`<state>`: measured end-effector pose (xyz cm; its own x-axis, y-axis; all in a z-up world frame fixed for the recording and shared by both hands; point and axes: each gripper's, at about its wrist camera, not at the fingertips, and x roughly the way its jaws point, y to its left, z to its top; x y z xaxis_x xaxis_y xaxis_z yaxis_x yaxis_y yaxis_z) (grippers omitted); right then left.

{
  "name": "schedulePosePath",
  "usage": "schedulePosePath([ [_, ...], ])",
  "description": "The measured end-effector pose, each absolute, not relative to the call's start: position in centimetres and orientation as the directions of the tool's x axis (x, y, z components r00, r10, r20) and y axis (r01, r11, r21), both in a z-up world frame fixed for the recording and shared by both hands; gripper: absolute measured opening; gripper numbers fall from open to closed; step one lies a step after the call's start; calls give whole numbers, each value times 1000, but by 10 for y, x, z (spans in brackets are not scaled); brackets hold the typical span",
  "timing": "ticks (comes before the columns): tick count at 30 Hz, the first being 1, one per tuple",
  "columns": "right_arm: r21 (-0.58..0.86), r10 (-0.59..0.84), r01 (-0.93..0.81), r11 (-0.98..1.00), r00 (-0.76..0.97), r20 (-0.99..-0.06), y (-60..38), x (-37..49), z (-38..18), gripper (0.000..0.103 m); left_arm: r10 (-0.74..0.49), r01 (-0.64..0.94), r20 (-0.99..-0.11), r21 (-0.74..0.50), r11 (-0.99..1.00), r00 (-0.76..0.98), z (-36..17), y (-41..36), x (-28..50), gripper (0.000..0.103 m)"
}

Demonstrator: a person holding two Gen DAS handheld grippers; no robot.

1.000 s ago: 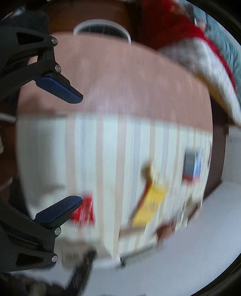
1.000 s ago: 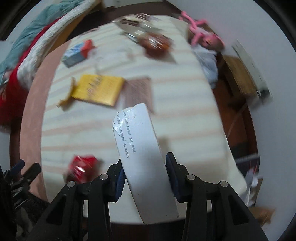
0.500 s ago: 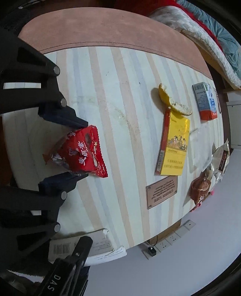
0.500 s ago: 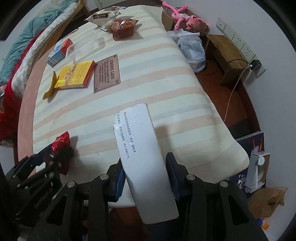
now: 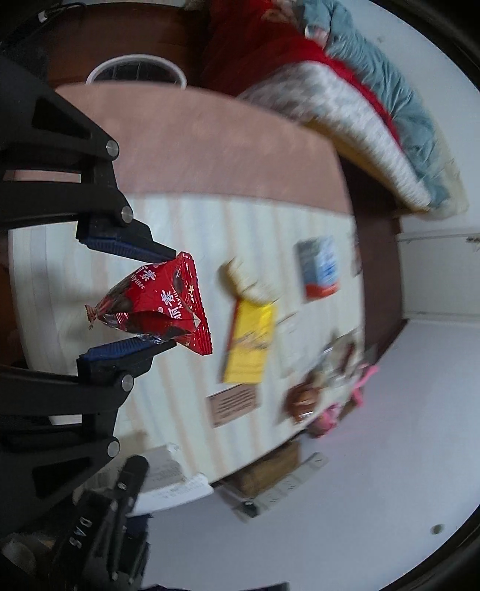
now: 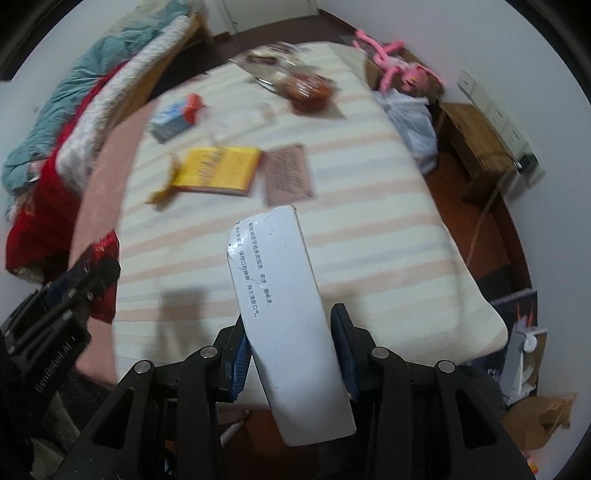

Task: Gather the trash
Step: 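Carry the candy wrapper and white card with both tools over the bin, then open both tools to drop the candy wrapper and card into the bin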

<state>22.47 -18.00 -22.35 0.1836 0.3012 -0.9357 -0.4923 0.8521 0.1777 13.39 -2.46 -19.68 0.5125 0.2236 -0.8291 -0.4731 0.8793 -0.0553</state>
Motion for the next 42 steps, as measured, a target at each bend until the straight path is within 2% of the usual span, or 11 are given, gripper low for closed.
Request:
schedulePosePath([
  [10,271,479,-654,707,161,-863,-67,179,-153,43,415,-630,-726,-32,776,547,-113,76,53,36],
  [14,313,528,-716,625,92,-844,-3,149,-147,43,476,-694,-718,-14,720,509,-103,121,14,36],
  [19,353,543,-776,523,-17,-840,87,103,-158,43,500,-783,-739,-60,619,451,-111,192,-47,36],
  [26,373,424,-826,423,-183,-887,217,35,-230,42,404,-876,-846,-143,460,350,-179,300,-130,36],
  [30,366,322,-832,417,-242,-915,274,13,-284,42,281,-904,-909,-186,386,307,-242,356,-158,36],
  [34,338,229,-836,433,-260,-938,323,2,-337,42,128,-904,-934,-280,322,335,-299,401,-173,36],
  [37,308,173,-842,443,-258,-951,353,2,-368,42,68,-908,-941,-298,295,331,-329,422,-172,37],
  [39,294,132,-847,442,-263,-956,370,0,-388,43,39,-918,-950,-287,274,309,-345,431,-173,42],
  [41,288,108,-849,442,-268,-957,384,1,-402,43,17,-921,-952,-290,261,304,-354,434,-171,65],
  [42,279,100,-852,442,-262,-960,386,4,-408,43,12,-925,-953,-290,244,301,-359,435,-173,72],
])
